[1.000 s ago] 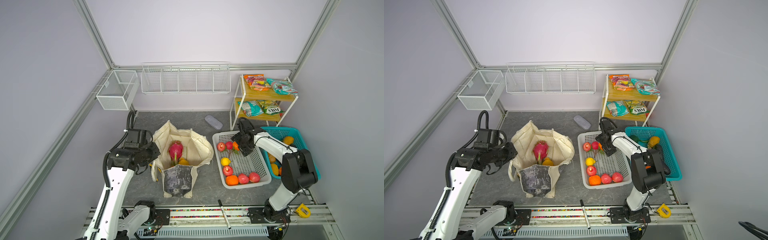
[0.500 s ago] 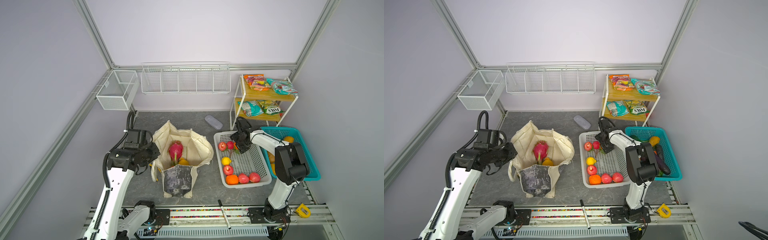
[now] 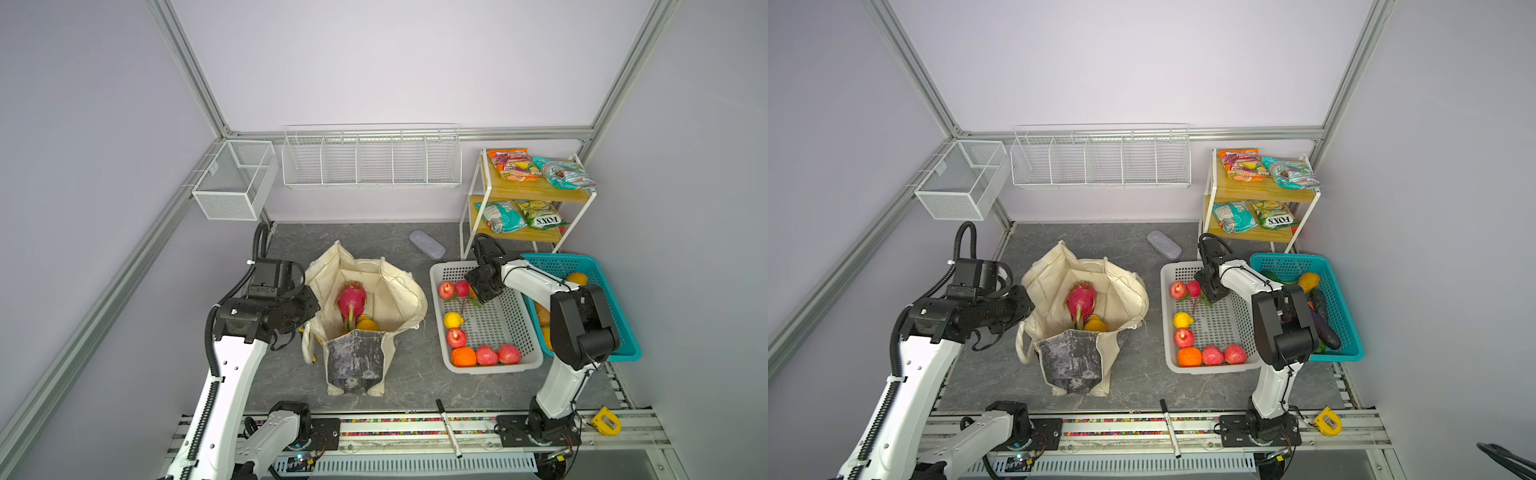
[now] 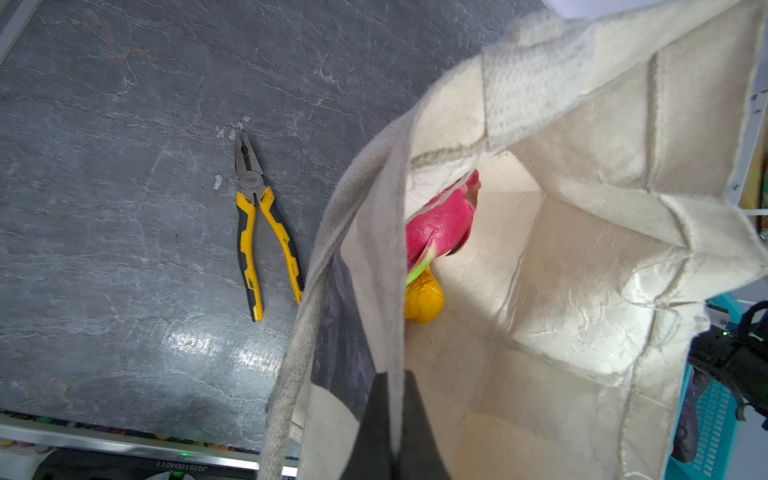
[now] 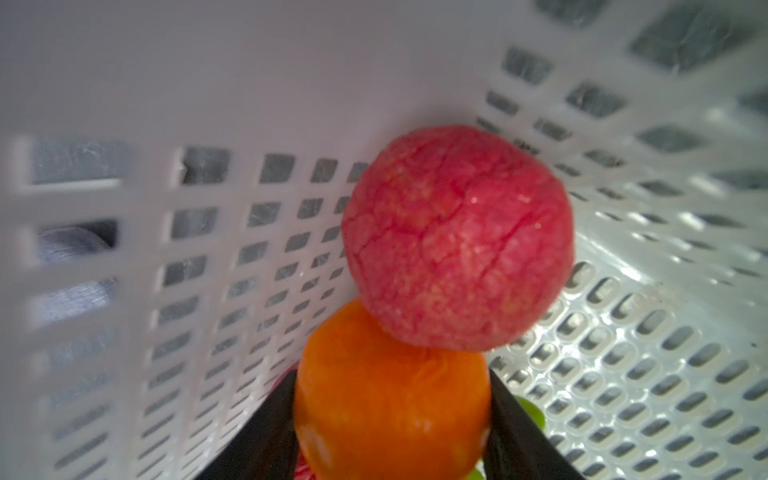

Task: Place the food into the grocery bag and tie it
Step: 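Lift the orange with the right gripper and carry it over the bag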

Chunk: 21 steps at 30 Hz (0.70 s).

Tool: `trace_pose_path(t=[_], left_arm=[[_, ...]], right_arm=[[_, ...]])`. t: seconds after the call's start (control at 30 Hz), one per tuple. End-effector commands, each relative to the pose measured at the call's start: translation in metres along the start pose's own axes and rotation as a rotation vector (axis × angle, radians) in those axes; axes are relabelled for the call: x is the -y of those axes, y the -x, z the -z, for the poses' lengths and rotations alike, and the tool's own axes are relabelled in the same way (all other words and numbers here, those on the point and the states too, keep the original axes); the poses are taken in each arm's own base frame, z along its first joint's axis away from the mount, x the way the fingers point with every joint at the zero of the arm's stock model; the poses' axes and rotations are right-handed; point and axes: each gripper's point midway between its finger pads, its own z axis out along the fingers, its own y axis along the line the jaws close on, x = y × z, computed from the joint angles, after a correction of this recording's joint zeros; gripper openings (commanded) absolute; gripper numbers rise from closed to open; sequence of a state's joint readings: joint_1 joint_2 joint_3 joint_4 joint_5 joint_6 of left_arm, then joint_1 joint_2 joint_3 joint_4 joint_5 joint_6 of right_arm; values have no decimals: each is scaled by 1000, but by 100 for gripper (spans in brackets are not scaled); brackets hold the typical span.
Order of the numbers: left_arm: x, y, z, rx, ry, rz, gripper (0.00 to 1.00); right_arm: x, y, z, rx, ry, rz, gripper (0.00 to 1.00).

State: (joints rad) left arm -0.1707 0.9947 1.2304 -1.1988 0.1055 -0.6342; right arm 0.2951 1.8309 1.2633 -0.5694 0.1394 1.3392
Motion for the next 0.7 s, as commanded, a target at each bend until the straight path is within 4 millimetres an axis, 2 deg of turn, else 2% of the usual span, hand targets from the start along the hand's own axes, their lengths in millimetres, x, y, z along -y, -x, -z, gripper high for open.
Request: trace_pose_path(t=[0.0,0.1,0.3,0.57,0.67], left_arm=[[2,2,5,20,-7,-15,0],[2,2,5,19,-10,-15,0],[1,1,5,21,-11,-16,0],[2,1,3,18,-16,-14,0],[4,1,3,15,-20,-14,0]], right_arm=[[5,7,14,30,4,-31,52],[0,9,30,46,26,-12,51],[-12,12,81,89,93,47,51],[-14,10,141,120,190,113,51],[-21,8,167,134,245,166,51]])
